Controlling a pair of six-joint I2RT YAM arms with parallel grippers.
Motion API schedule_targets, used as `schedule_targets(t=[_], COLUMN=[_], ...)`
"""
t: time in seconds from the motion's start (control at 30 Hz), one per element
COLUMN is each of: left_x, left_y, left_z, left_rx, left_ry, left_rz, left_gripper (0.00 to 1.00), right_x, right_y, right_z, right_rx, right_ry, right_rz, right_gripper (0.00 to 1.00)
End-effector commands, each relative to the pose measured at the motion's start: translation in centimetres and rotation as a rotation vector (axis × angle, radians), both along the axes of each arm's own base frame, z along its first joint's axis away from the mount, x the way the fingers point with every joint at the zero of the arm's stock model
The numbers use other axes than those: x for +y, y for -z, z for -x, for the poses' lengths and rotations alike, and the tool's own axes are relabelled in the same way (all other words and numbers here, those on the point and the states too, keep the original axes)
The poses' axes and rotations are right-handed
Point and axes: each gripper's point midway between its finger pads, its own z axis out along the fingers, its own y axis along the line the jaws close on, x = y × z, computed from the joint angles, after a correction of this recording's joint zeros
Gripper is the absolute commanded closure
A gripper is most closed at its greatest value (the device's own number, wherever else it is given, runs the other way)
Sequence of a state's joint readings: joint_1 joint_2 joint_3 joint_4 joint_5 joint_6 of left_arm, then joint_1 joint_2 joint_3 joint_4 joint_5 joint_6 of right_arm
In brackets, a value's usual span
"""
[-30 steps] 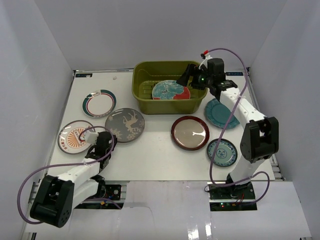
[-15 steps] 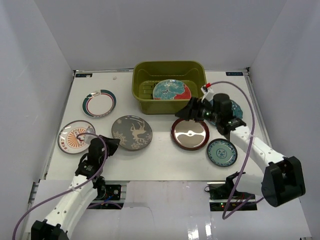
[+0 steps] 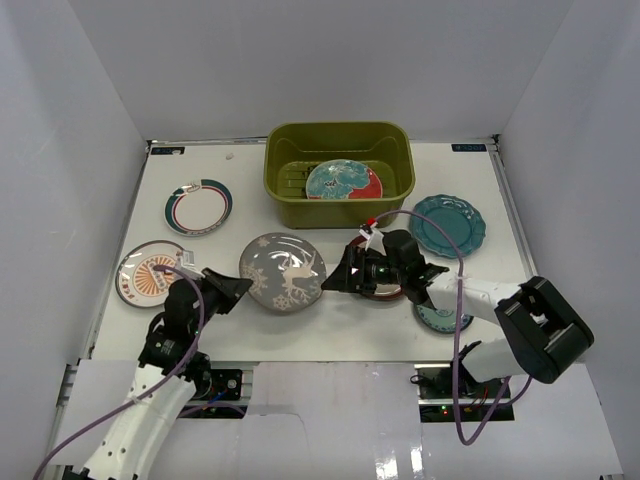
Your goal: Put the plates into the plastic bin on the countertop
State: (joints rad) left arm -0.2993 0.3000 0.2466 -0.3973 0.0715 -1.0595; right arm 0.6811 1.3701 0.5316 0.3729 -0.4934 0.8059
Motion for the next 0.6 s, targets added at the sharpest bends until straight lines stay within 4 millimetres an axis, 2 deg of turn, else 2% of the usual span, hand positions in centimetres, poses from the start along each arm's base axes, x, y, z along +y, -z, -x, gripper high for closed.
schedule_targets(t=[0.0, 0.07, 0.17, 0.2, 0.23, 0.27, 0.3, 0.33, 0.37, 0.43, 0.47, 0.5, 0.53, 0.57], left_x=[-2.6, -3.6, -5.1, -5.4, -5.6, -5.9, -6.0, -6.2, -6.3, -6.1, -6.1, -6.0, -6.0, -5.8], left_y=[-9.8, -10.4, -11.5, -11.8, -12.3, -12.2, -12.4, -13.2, -13.1, -14.3, -14.6, -14.0, -14.9, -14.6], left_z=[0.2, 0.6, 1.1, 1.2, 1.2, 1.1, 1.1, 1.1, 0.8, 0.3, 0.0, -0.7, -1.0, -1.4], left_rx=[-0.271, -0.295, -0.328, -0.337, -0.349, -0.335, -0.338, -0.366, -0.361, -0.385, -0.390, -0.382, -0.382, -0.382], left_ry=[0.137, 0.216, 0.320, 0.341, 0.356, 0.365, 0.377, 0.387, 0.394, 0.390, 0.390, 0.399, 0.403, 0.411], left_rz=[0.139, 0.138, 0.158, 0.166, 0.175, 0.180, 0.182, 0.184, 0.169, 0.129, 0.101, 0.039, 0.006, -0.048], left_gripper=[1.00, 1.00, 1.00, 1.00, 1.00, 1.00, 1.00, 1.00, 0.93, 0.65, 0.37, 0.28, 0.22, 0.16], right_x=[2.0, 2.1, 2.5, 2.6, 2.9, 2.9, 2.9, 2.8, 2.6, 1.9, 1.6, 1.4, 0.9, 0.6], right_y=[-3.1, -2.6, -3.3, -3.8, -4.7, -5.2, -5.7, -6.1, -6.9, -8.0, -9.8, -11.1, -12.3, -15.2], right_z=[-2.3, -2.8, -3.4, -3.4, -3.7, -3.8, -3.9, -4.3, -4.3, -5.3, -5.6, -6.2, -7.1, -8.1], right_rx=[-0.094, -0.088, -0.099, -0.108, -0.124, -0.132, -0.139, -0.140, -0.152, -0.178, -0.223, -0.256, -0.288, -0.356], right_ry=[0.001, 0.002, 0.000, -0.006, -0.012, -0.011, -0.006, 0.011, 0.020, 0.072, 0.090, 0.109, 0.132, 0.140], right_rz=[-0.080, -0.060, -0.079, -0.093, -0.123, -0.137, -0.148, -0.161, -0.176, -0.188, -0.213, -0.222, -0.222, -0.218], right_gripper=[0.10, 0.10, 0.10, 0.08, 0.02, 0.11, 0.25, 0.59, 0.72, 0.92, 0.92, 0.92, 0.92, 0.92])
